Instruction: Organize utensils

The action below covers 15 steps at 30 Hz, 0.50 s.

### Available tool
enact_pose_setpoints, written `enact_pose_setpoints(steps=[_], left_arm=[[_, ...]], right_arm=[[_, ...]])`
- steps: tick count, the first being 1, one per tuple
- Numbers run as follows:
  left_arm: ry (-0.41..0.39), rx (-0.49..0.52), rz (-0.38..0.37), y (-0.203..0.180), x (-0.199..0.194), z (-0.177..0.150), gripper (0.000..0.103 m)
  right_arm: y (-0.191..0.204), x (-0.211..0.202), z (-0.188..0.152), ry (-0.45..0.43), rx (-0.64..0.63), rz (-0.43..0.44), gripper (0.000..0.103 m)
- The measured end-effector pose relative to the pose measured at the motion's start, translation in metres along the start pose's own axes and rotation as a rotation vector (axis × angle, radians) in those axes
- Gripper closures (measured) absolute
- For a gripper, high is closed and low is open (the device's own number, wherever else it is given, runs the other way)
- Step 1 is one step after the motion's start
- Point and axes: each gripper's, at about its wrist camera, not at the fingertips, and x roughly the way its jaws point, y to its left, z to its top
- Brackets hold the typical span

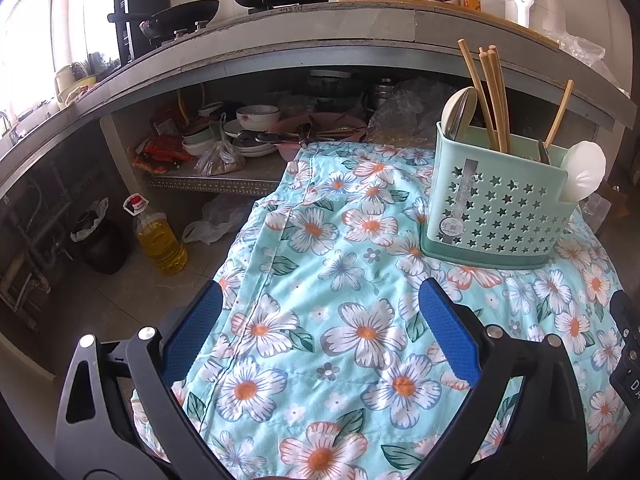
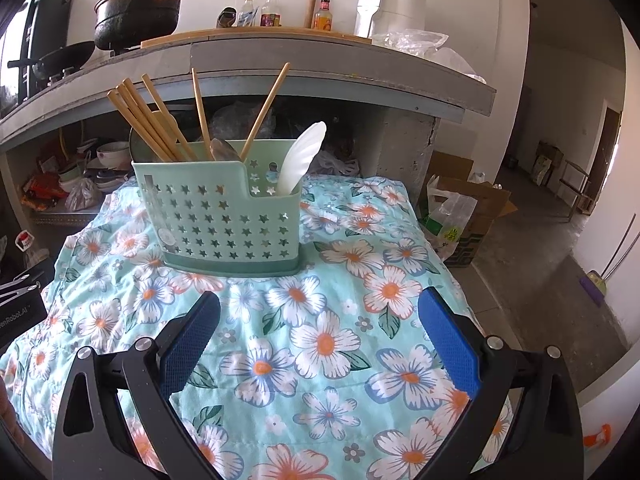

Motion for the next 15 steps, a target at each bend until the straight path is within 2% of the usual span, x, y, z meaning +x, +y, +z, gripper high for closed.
enact_pose_setpoints(steps=[15], left_arm=[[0.001,0.01,-0.011,-0.0023,-0.0021,0.0003,0.008]], right_arm=[[-0.0015,-0.0002,0.0003,0.006,0.018,0.011,0.007]])
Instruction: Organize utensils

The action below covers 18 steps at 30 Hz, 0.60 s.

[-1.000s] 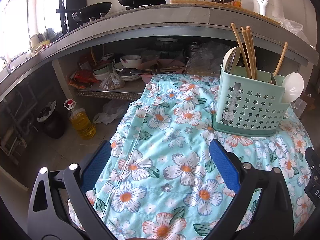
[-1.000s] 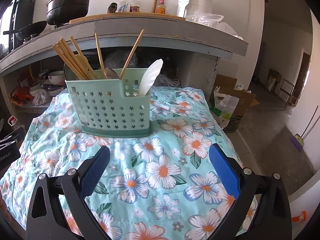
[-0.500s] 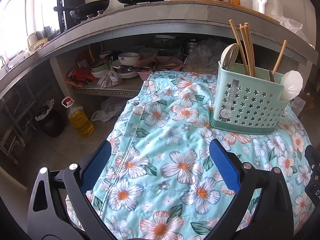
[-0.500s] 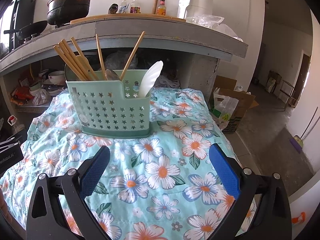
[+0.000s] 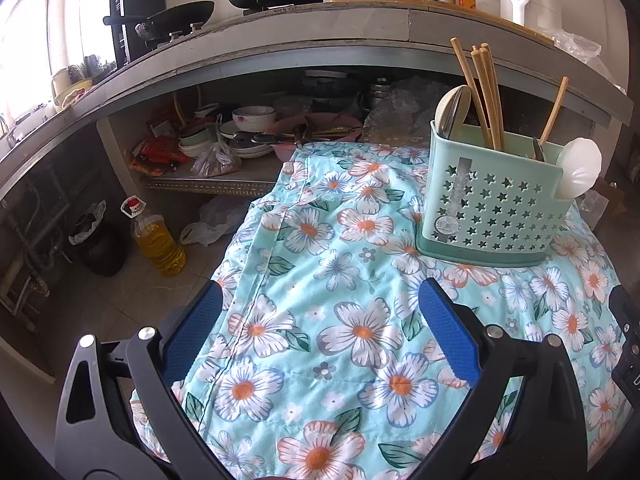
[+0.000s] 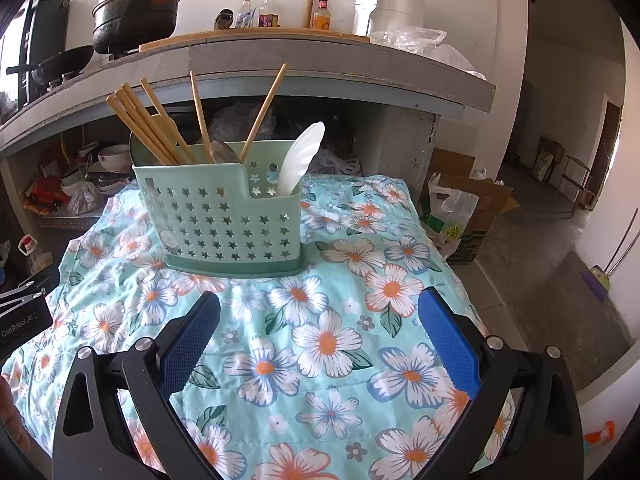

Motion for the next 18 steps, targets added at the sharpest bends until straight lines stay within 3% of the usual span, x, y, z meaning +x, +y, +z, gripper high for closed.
enact_pose_setpoints(steps=[18], left_arm=[[-0.004,0.016,-0.02,-0.0021,-0.0041,0.0004,0.008]], right_arm=[[-0.0045,-0.0026,0.002,-0.002,0.016,-0.002,0.007]])
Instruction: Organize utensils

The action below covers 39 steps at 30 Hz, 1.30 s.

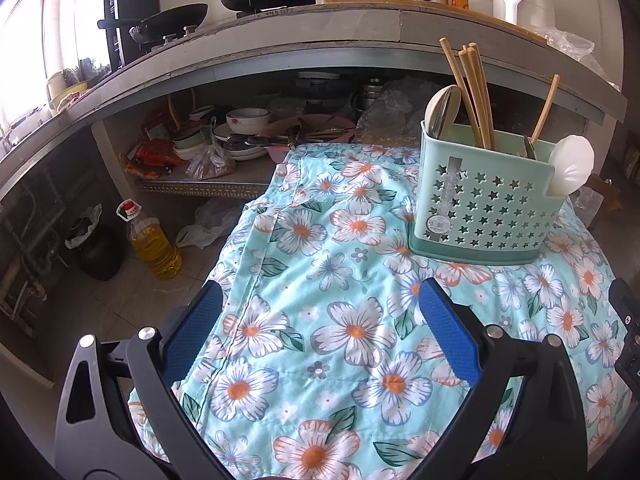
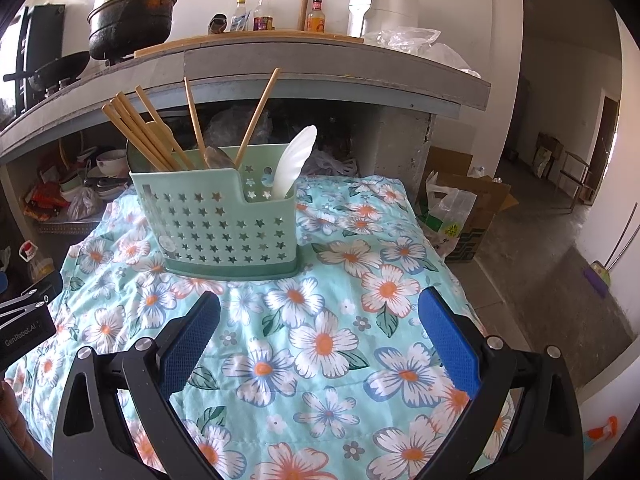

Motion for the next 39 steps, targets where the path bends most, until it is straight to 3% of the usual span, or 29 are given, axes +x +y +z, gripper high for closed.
enact_pose_setpoints(steps=[39], left_arm=[[0.005,0.0,0.004,0.0023,0.0004,-0.0003,0.008]], right_arm=[[-0.0018,-0.002,0.0,0.0,0.012,-0.001,0.007]])
